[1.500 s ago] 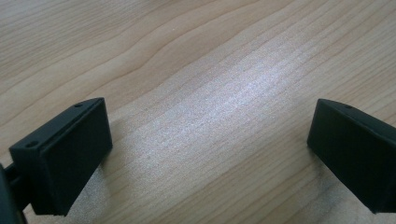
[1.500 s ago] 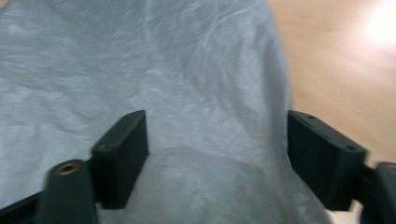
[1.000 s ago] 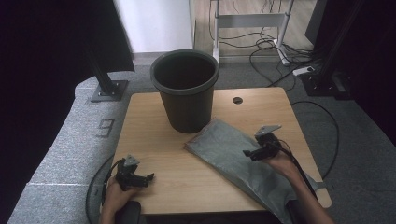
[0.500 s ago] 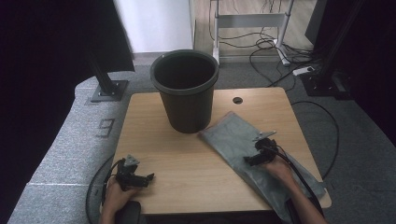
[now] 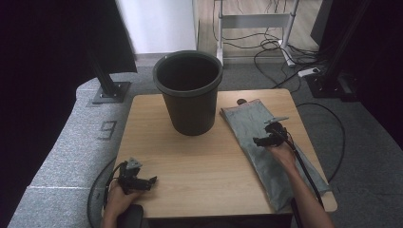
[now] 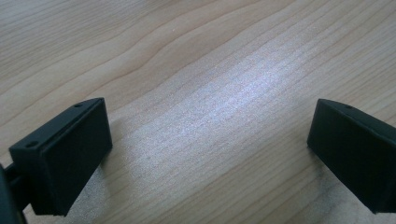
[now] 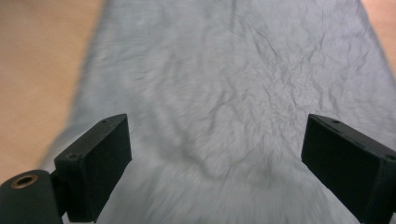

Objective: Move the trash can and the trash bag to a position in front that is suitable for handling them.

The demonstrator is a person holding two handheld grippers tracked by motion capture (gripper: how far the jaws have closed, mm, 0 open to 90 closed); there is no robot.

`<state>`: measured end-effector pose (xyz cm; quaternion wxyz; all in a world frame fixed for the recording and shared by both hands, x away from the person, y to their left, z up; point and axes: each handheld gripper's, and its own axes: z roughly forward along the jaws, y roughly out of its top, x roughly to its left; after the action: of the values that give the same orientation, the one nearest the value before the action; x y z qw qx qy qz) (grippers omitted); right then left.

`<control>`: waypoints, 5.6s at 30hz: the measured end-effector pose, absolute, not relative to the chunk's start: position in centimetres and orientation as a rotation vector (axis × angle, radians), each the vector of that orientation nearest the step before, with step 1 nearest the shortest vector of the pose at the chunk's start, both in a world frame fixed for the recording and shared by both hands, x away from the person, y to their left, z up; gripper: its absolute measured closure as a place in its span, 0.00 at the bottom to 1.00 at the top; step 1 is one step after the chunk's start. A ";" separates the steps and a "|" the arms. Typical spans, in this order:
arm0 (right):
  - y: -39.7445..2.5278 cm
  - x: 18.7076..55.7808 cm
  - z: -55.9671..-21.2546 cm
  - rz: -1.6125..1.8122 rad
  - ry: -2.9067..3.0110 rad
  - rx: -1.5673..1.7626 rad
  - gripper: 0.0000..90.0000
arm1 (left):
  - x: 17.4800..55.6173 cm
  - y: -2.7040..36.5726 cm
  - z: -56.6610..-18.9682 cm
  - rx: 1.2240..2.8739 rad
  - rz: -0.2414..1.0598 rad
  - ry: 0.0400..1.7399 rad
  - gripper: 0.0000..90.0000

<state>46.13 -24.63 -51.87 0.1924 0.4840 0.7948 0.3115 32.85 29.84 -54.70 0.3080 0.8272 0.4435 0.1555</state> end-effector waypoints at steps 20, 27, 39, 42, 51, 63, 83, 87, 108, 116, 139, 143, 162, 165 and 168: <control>-23.7 37.6 -53.9 0.859 2.444 1.186 0.29 | 32.9 29.8 -54.7 2.186 0.414 1.177 0.00; -20.8 39.3 -53.0 0.966 2.454 1.170 0.27 | 32.8 29.8 -54.7 2.186 0.414 1.177 0.00; -32.6 39.0 -50.8 0.774 2.184 1.396 0.24 | 32.9 29.8 -54.7 2.185 0.414 1.178 0.00; -35.5 38.4 -51.6 0.712 2.137 1.457 0.23 | 32.9 29.8 -54.7 2.185 0.414 1.179 0.00; -35.4 37.2 -53.8 0.678 2.179 1.471 0.22 | 32.9 29.8 -54.7 2.184 0.415 1.181 0.00; -25.3 36.8 -54.2 0.860 2.402 1.226 0.20 | 32.8 29.8 -54.7 2.185 0.415 1.180 0.00; -17.6 46.4 -53.7 0.894 2.478 1.165 0.15 | 32.8 29.8 -54.7 2.184 0.415 1.181 0.00; -18.1 45.8 -54.2 0.857 2.464 1.176 0.12 | 32.8 29.8 -54.7 2.184 0.415 1.181 0.00; -31.8 35.0 -54.2 0.770 2.266 1.453 0.14 | 32.8 29.7 -54.7 2.182 0.415 1.185 0.00; -31.0 35.8 -53.4 0.795 2.297 1.395 0.15 | 33.3 29.7 -54.7 2.190 0.407 1.164 0.00; -25.4 41.6 -50.7 1.012 2.331 1.296 0.00 | 47.3 28.1 -49.1 2.159 0.465 1.152 0.00; -25.2 42.5 -50.3 1.025 2.315 1.297 0.00 | 49.7 27.3 -47.4 2.139 0.513 1.143 0.00; -21.3 48.6 -48.5 1.065 2.301 1.286 0.00 | 56.7 26.6 -42.9 1.990 0.687 1.221 0.00; -21.2 49.0 -48.3 1.062 2.297 1.288 0.00 | 56.5 26.1 -42.9 1.989 0.693 1.205 0.00; -20.7 49.9 -48.2 1.060 2.300 1.285 0.00 | 55.8 23.8 -43.5 1.989 0.647 1.111 0.00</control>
<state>49.87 -20.70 -48.15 0.1505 0.4473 0.8006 0.3692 55.77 23.83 -43.48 0.3768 0.7779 0.4344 0.2532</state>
